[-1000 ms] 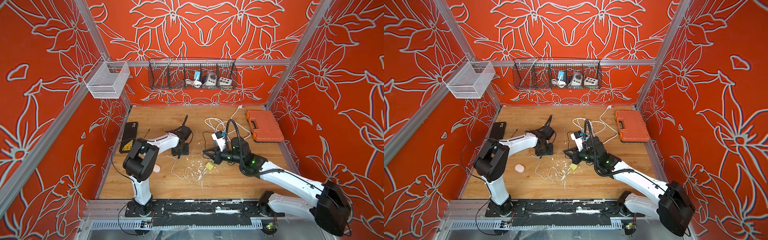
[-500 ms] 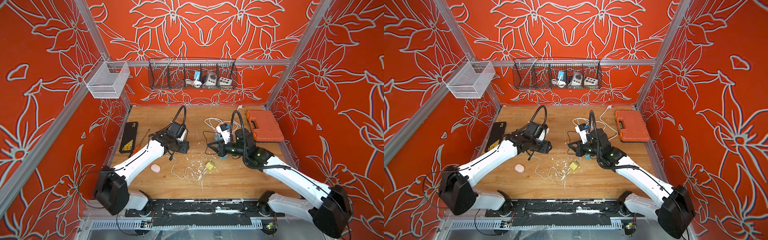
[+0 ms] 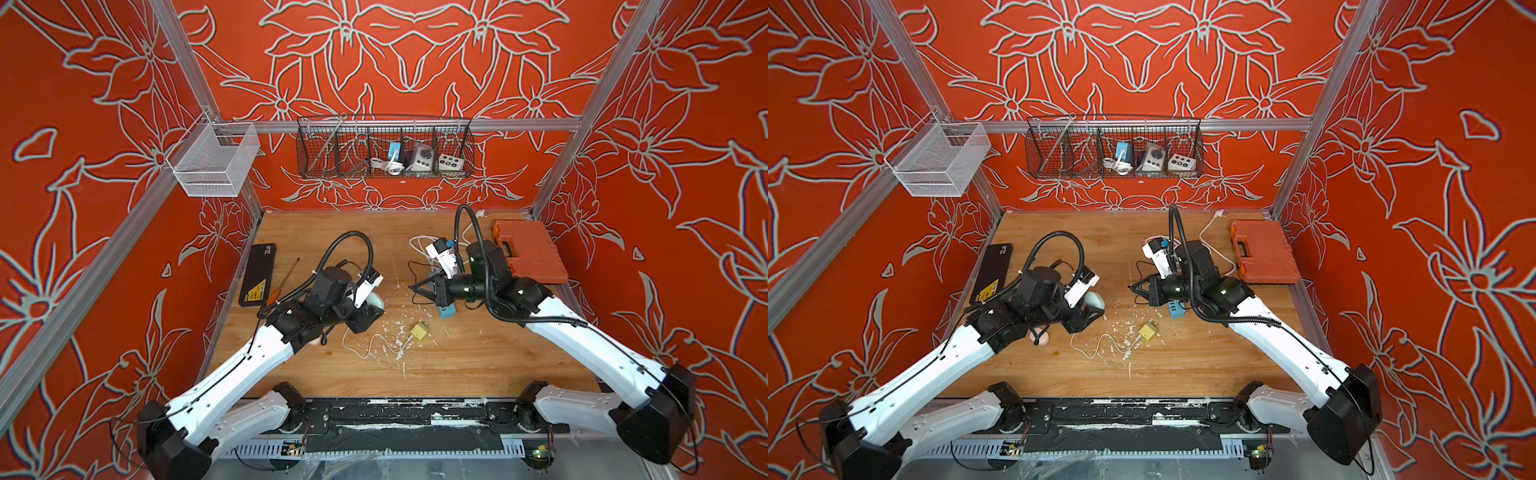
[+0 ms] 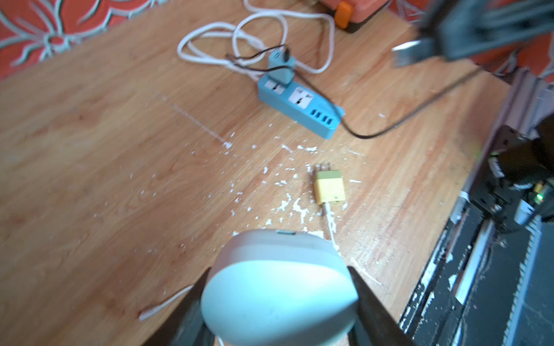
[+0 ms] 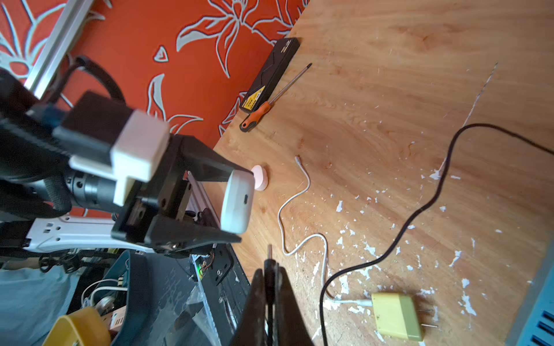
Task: Charge the bluetooth headset
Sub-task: Pick up the bluetooth headset from the center of the board, then insert the charging cable into the bluetooth headset.
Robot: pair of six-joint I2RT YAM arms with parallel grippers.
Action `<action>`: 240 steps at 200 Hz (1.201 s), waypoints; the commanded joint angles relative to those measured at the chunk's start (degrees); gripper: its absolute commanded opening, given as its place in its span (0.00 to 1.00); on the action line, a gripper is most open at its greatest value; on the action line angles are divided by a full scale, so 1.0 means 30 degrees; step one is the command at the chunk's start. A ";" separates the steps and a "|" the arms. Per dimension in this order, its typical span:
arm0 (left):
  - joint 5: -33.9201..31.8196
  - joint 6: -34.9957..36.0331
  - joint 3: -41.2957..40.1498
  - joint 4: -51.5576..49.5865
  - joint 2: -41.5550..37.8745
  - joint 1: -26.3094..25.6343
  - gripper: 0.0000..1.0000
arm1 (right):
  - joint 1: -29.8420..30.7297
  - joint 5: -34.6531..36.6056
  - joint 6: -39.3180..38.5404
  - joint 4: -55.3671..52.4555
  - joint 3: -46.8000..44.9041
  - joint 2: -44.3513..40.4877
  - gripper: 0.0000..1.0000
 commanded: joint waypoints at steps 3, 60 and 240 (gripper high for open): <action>0.1294 0.3180 -0.0984 0.1786 -0.1923 -0.0339 0.51 | -0.0068 -0.2130 -0.0827 -0.1891 0.0949 0.0573 0.02; 0.2018 0.5857 -0.1736 0.1926 -0.2910 -0.1115 0.49 | 0.0155 -0.4086 -0.2035 -0.3844 0.2347 0.1460 0.03; -0.1908 0.9607 -0.3206 0.4428 -0.3286 -0.3665 0.44 | 0.1280 -0.5968 -0.3841 -0.7029 0.3713 0.2948 0.03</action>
